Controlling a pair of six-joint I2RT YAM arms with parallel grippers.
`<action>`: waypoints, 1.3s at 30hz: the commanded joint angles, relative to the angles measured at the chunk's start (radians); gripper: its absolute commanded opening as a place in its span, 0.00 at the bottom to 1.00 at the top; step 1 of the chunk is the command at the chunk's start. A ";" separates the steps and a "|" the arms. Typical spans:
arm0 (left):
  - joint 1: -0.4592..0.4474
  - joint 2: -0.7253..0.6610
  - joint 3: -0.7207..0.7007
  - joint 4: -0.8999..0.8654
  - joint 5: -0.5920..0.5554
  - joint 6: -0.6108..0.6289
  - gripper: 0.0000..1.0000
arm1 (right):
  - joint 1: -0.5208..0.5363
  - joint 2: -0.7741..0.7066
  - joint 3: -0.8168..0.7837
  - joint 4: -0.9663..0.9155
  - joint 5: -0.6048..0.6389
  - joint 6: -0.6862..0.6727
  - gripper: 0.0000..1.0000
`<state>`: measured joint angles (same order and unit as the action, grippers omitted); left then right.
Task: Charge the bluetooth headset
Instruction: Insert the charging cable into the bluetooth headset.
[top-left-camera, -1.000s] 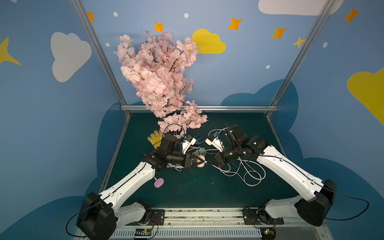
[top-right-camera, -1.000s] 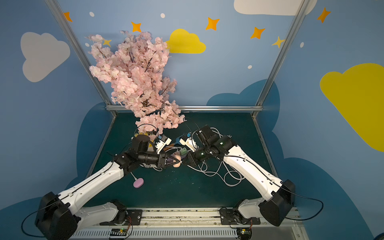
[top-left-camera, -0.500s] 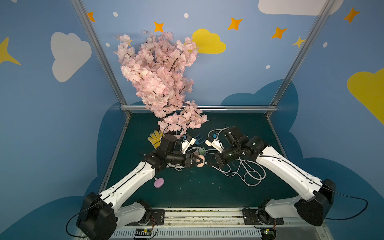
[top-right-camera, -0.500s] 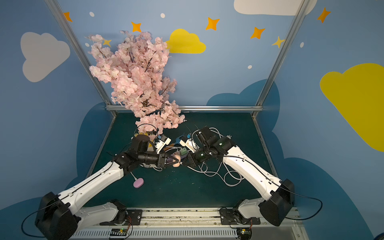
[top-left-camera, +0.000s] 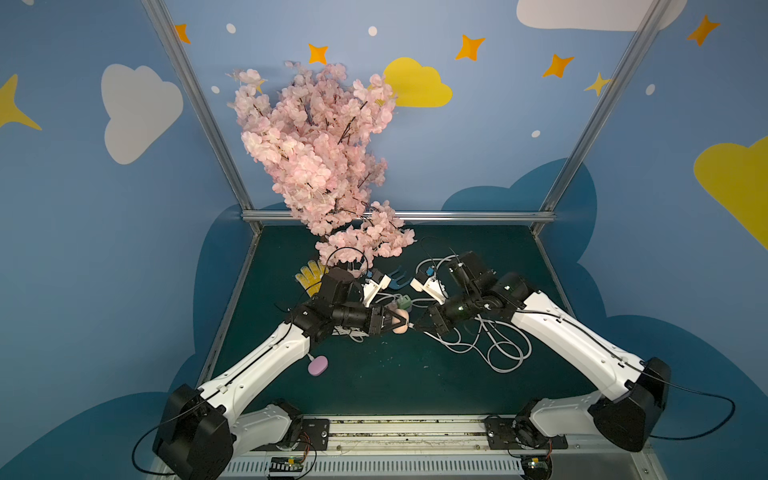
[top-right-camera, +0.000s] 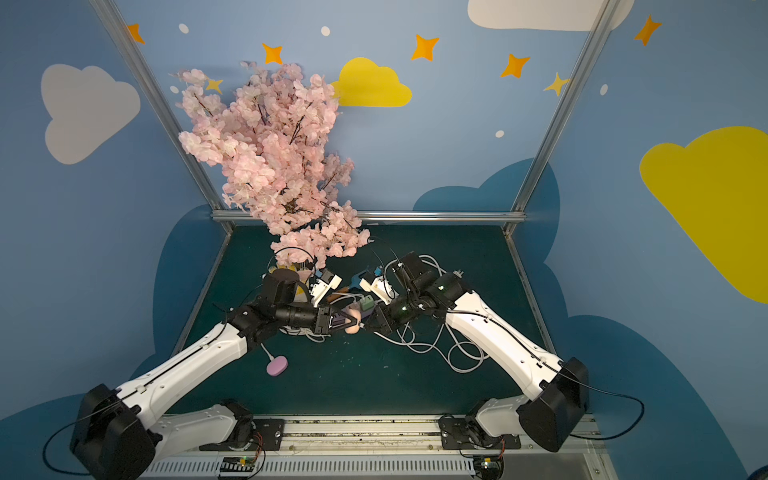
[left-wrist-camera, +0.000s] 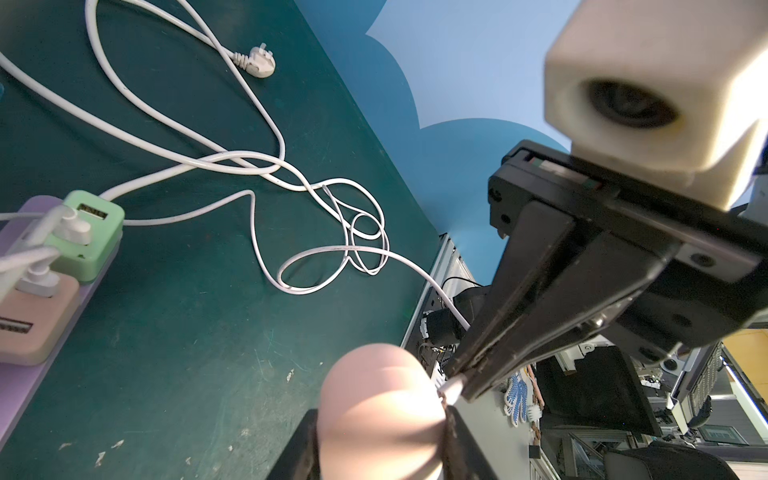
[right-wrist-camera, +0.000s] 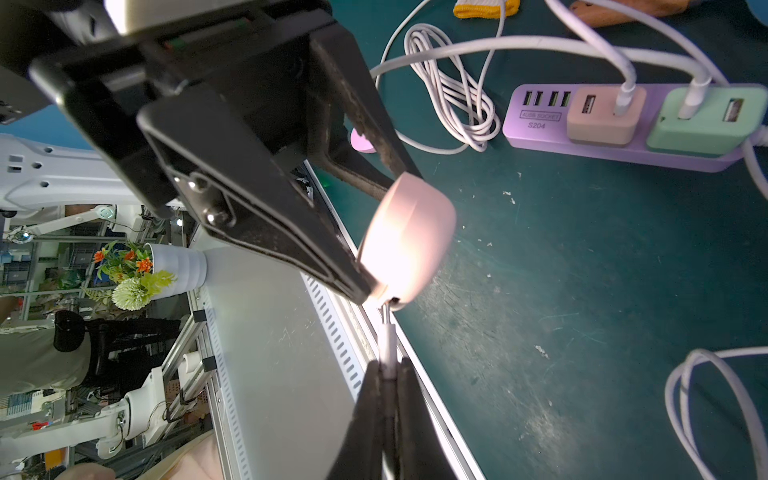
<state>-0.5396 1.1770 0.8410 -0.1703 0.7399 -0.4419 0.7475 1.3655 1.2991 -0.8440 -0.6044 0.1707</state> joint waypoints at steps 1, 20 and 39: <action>-0.006 -0.010 0.021 0.037 0.067 -0.003 0.03 | -0.009 0.029 0.013 0.041 0.022 0.009 0.00; -0.006 -0.005 0.024 0.031 0.072 -0.001 0.03 | -0.019 0.038 0.054 0.050 -0.021 0.046 0.00; -0.003 0.006 0.049 -0.006 0.028 0.019 0.03 | -0.022 -0.049 0.052 -0.099 0.000 -0.010 0.00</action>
<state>-0.5442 1.1778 0.8600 -0.1761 0.7666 -0.4374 0.7105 1.3293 1.3209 -0.9211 -0.5922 0.1711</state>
